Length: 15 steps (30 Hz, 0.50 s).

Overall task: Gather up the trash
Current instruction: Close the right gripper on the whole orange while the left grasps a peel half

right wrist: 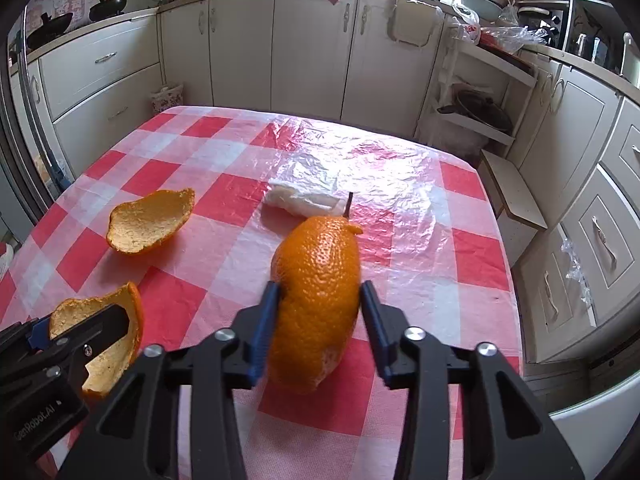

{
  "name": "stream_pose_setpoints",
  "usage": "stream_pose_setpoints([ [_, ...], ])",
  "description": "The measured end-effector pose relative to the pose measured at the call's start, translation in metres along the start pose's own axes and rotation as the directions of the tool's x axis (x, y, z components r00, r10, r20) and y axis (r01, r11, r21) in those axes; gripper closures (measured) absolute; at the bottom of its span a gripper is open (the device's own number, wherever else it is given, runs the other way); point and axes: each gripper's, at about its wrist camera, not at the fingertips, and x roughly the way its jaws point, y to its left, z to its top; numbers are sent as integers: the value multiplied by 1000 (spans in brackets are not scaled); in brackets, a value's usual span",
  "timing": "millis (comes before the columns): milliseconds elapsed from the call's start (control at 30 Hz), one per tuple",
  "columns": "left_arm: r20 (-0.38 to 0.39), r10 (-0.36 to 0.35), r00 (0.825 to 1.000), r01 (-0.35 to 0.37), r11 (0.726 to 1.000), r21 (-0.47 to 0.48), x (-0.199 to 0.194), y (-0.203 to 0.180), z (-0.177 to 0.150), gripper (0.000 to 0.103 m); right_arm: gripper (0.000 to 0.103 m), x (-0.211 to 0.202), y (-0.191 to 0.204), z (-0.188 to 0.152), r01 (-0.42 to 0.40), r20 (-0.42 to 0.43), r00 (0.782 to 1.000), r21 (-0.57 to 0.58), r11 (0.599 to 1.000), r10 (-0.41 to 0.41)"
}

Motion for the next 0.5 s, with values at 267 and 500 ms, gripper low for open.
stream_pose_setpoints([
  [267, -2, 1, 1000, -1, 1000, 7, 1, 0, 0, 62, 73, -3, 1, -4, -6, 0, 1000, -18, 1000, 6],
  [500, -4, -10, 1000, 10, 998, 55, 1, -7, -1, 87, 74, -12, -3, -12, 3, 0, 1000, -49, 999, -3],
])
